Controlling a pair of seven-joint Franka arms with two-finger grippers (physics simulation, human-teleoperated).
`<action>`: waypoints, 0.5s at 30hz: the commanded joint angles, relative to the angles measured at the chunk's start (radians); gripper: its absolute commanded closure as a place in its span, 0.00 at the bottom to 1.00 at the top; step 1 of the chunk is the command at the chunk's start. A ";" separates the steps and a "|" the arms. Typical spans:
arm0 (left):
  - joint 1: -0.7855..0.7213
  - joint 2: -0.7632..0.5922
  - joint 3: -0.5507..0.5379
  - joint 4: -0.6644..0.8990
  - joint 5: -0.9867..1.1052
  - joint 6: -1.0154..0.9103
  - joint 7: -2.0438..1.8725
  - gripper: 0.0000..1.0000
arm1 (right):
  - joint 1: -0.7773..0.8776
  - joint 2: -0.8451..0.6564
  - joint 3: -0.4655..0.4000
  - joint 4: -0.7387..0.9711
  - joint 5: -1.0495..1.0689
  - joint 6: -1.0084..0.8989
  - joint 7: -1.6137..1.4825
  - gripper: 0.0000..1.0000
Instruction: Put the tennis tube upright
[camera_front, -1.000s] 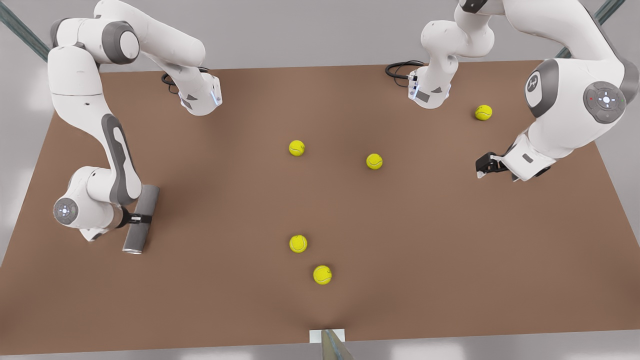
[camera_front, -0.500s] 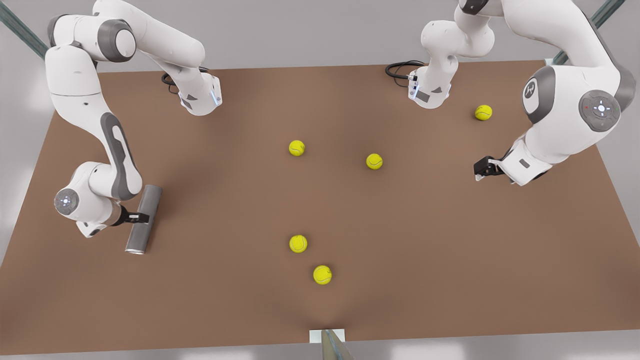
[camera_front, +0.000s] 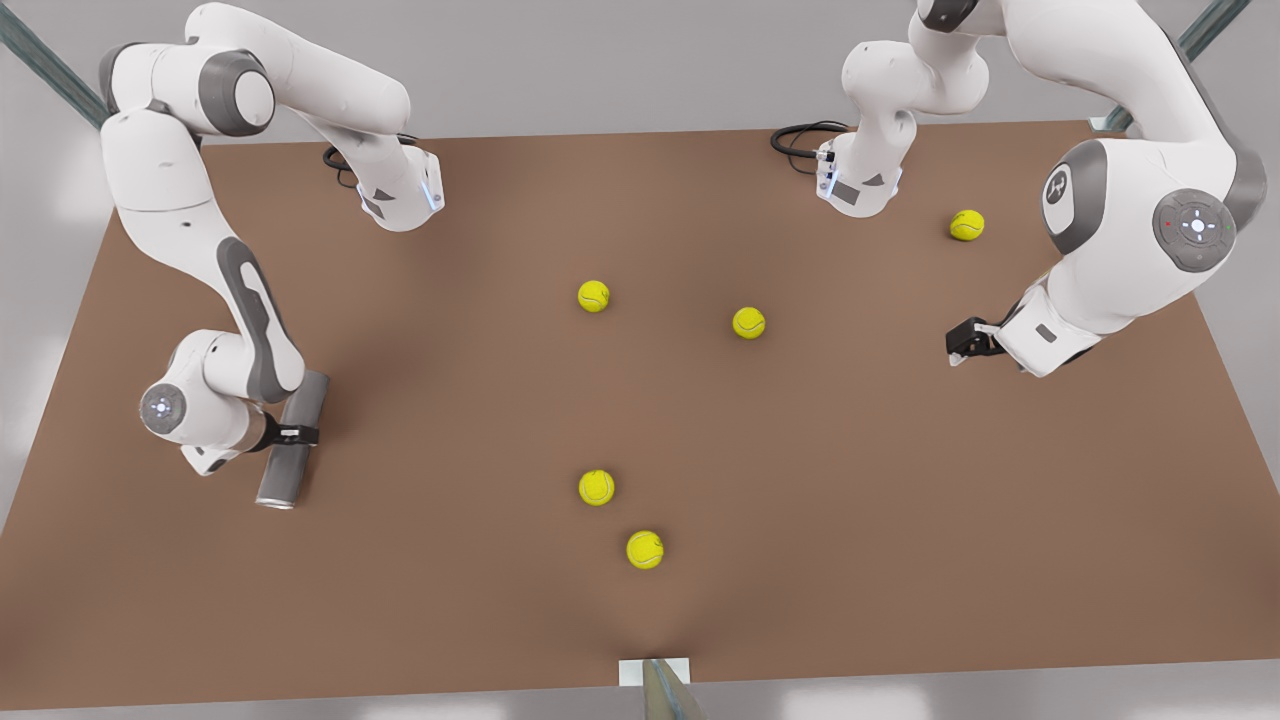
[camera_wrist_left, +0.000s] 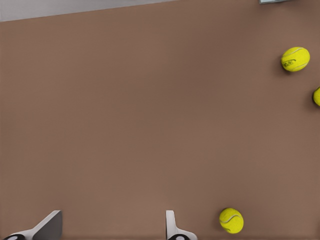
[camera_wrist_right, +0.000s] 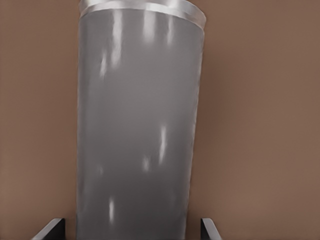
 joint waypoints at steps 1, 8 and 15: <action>0.000 -0.001 0.000 0.000 0.001 -0.002 0.000 0.00 | 0.000 0.003 0.000 0.000 0.003 0.021 0.010 0.00; 0.000 0.000 0.000 -0.007 0.001 0.001 -0.001 0.00 | -0.004 0.016 0.000 0.000 0.003 0.043 0.011 0.00; -0.002 0.005 0.000 -0.007 0.001 -0.003 -0.001 0.00 | -0.007 0.023 0.000 0.000 0.003 0.043 0.011 0.08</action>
